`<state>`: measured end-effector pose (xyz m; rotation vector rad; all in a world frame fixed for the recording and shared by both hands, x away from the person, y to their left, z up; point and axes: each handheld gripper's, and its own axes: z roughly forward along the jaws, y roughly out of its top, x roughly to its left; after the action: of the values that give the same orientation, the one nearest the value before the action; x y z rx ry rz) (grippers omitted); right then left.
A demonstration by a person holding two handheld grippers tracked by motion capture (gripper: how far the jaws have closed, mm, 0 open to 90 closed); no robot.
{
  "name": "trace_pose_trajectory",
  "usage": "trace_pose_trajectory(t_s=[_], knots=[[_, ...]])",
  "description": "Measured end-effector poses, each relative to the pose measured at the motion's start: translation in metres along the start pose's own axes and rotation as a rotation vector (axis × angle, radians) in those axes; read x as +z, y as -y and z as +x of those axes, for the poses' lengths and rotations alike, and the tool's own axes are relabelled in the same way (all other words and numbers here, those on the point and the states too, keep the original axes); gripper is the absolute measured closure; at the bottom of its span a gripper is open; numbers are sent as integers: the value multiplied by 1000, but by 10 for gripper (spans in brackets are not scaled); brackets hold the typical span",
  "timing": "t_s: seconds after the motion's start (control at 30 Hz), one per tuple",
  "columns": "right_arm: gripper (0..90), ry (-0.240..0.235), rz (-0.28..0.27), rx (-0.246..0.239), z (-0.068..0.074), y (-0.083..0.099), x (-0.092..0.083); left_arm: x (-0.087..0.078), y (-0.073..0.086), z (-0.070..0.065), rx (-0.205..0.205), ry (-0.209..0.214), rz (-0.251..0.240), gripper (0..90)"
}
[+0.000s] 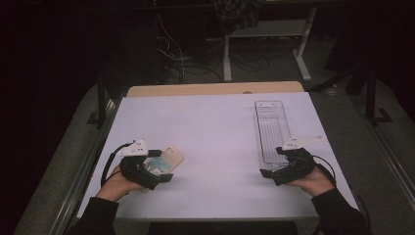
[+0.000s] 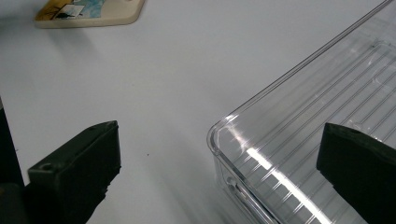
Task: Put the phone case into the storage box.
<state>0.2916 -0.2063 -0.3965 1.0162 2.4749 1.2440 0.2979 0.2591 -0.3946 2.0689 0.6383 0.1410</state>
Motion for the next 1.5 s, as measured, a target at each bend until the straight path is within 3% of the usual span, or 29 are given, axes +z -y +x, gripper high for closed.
trace_pose_trajectory(t_s=[0.53, 0.9, 1.5], knots=[[0, -11, -7, -5, -1, 1, -2, -1, -1, 2, -7, -12, 7, 2], [0, 0, -15, -2, -1, -1, -4, 1, -5, 3, 10, -23, 16, 2], [0, 0, -18, 5, -2, -2, -4, 1, -25, 13, -10, -34, -28, 2]])
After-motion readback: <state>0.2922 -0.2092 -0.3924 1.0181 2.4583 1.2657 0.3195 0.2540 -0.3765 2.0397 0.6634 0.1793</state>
